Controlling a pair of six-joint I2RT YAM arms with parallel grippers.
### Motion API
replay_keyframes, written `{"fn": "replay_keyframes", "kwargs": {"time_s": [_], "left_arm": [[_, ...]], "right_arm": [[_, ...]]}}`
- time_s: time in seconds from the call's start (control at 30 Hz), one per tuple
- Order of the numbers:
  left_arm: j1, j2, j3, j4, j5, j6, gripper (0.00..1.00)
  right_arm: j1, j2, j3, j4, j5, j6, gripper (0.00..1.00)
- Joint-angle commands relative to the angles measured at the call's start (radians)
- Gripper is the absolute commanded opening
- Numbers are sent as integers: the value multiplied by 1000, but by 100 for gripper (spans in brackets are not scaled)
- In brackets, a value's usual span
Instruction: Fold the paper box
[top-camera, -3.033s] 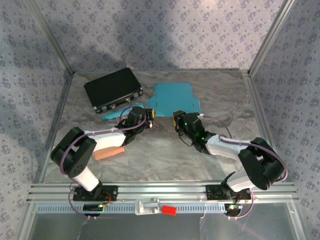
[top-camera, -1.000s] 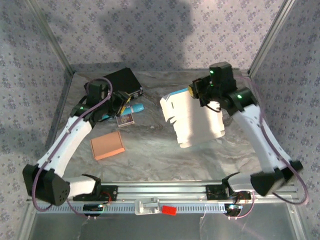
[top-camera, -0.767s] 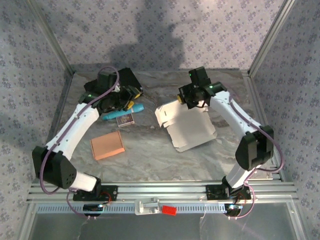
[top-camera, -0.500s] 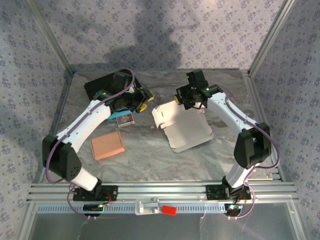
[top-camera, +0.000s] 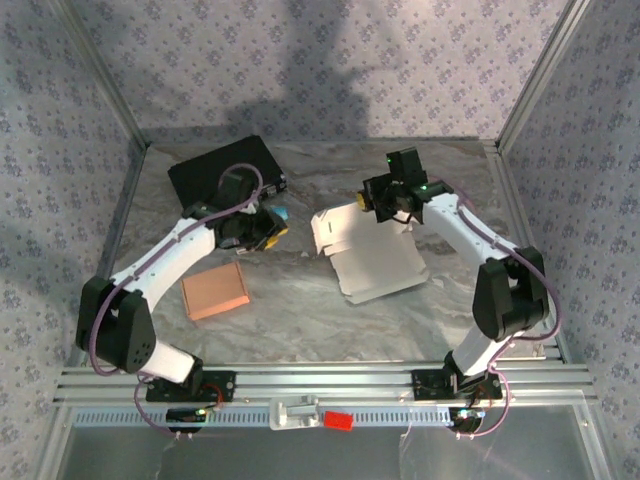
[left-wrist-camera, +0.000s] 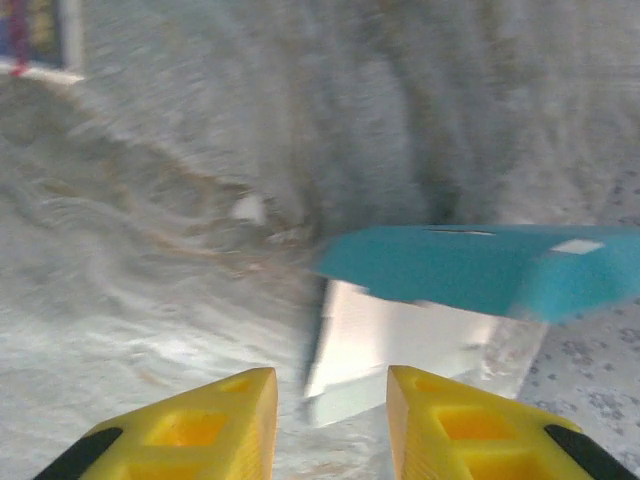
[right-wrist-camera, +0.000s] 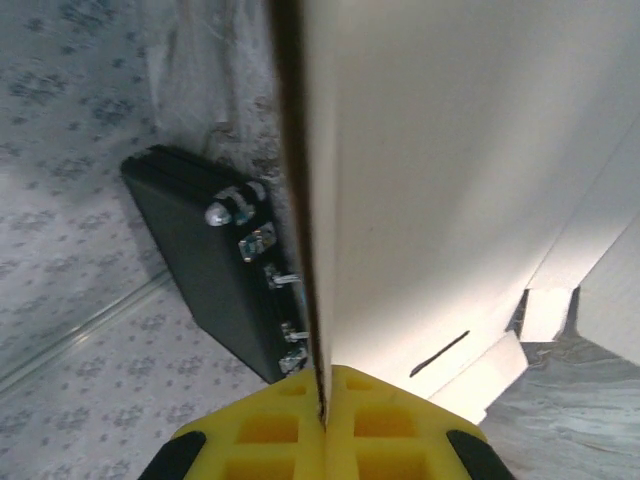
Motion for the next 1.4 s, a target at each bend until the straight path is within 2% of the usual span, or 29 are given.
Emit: {"fn": "replay_keyframes", "kwargs": {"time_s": [0.0, 0.1, 0.33, 0.43, 0.63, 0.8, 0.93, 1.23, 1.37], "left_arm": [[2, -6, -50, 124, 43, 41, 33], [7, 20, -35, 182, 39, 103, 33], [28, 110, 37, 143, 59, 223, 31], [28, 82, 20, 113, 18, 252, 31], [50, -28, -55, 86, -64, 328, 31], [62, -118, -149, 166, -72, 516, 34], [78, -80, -148, 168, -37, 620, 35], [82, 51, -111, 238, 59, 747, 36], [82, 74, -119, 302, 86, 773, 37]], "right_arm": [[-17, -57, -3, 13, -24, 14, 0], [-28, -61, -40, 35, -35, -13, 0], [-28, -48, -214, 369, -82, -72, 0], [-13, -12, -236, 487, -135, -83, 0], [30, 30, -234, 589, -171, -97, 0], [29, 68, -241, 654, -232, -124, 0], [7, 101, -267, 721, -286, -129, 0], [-12, 180, -253, 770, -335, -164, 0], [-16, 205, -284, 871, -344, -161, 0]]}}
